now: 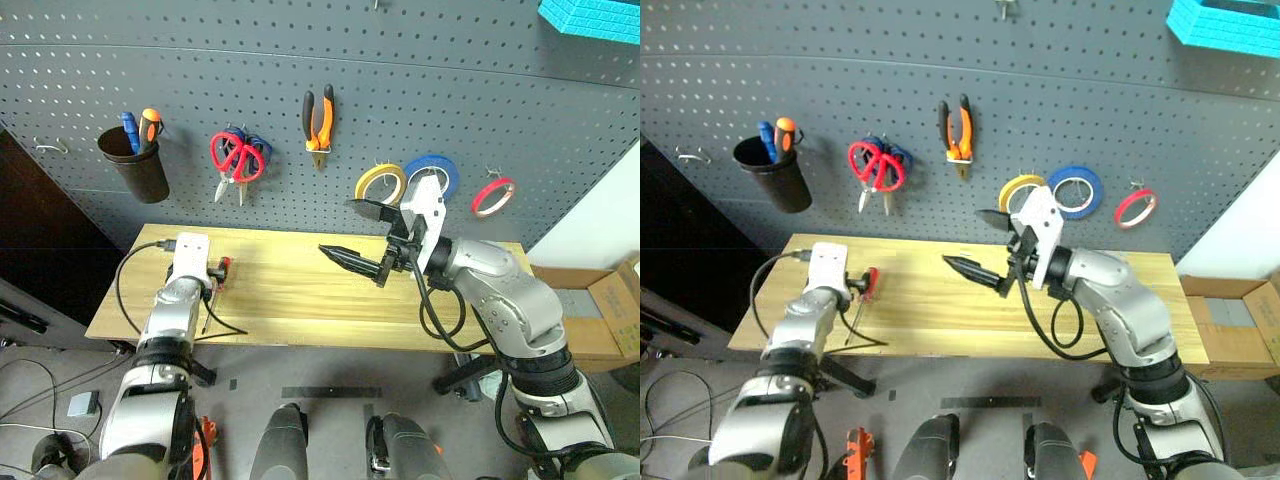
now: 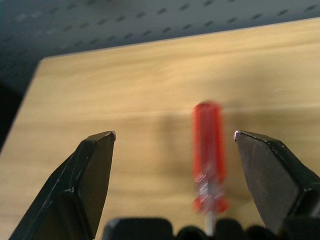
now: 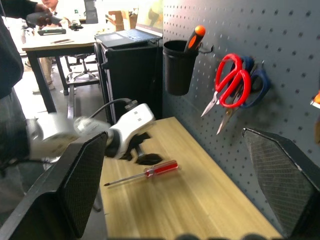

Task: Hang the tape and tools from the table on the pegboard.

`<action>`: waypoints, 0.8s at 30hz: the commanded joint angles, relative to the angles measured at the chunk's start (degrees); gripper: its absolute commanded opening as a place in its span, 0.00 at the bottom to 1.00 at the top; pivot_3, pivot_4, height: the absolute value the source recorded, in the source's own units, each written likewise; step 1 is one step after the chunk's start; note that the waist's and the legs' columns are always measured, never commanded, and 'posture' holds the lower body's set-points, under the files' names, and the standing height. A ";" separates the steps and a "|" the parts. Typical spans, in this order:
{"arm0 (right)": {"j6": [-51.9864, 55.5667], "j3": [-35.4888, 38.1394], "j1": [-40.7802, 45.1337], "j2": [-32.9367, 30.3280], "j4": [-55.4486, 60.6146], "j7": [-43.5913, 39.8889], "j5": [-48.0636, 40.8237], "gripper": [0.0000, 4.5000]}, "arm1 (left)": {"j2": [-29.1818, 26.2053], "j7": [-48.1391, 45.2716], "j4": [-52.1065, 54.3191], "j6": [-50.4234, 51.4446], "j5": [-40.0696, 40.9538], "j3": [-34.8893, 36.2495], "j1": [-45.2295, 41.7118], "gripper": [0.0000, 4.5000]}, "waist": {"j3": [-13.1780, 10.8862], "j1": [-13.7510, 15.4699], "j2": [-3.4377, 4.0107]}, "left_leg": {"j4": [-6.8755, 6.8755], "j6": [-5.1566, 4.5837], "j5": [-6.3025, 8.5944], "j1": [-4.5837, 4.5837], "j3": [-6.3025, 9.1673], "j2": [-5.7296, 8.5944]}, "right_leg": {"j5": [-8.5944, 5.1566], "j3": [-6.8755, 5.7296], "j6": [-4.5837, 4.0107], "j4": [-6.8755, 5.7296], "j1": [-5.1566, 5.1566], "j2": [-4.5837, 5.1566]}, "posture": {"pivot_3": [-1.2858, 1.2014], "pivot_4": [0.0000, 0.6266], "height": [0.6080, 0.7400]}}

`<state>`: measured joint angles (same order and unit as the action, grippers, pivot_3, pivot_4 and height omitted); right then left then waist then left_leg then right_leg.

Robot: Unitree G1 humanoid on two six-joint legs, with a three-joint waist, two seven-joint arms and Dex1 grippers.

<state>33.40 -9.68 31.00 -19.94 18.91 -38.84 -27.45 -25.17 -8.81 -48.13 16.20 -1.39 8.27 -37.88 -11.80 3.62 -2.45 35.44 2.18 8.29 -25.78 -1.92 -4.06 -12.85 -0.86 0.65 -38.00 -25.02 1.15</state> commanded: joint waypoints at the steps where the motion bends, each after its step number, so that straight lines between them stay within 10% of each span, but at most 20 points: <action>1: 1.27 0.13 -1.48 0.13 3.25 1.34 -0.19 1.00 | -0.64 -3.06 -3.74 2.61 -0.12 -1.21 -3.29 0.91 | -0.16 -0.24 0.04 | 0.00 0.00 0.00 0.00 0.00 0.00 | 0.00 0.01 0.00 0.01 -0.01 0.00 | 0.56 0.44 1.00; 24: 6.77 -1.37 -5.79 1.56 9.02 4.59 -1.99 1.00 | -2.94 -7.02 -5.27 16.95 1.57 -2.14 -7.31 0.91 | -4.61 -1.21 0.12 | -0.46 0.00 0.01 -0.09 0.03 -0.42 | -0.15 -0.09 -0.15 0.14 -0.28 -0.33 | 0.55 0.56 1.00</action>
<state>40.26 -11.92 25.44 -18.59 25.04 -34.62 -28.27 -27.95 -14.90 -53.01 32.01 0.19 6.76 -44.51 -16.41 2.41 -2.33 34.98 2.18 8.30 -25.87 -1.90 -4.48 -13.06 -0.95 0.40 -37.86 -25.30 0.83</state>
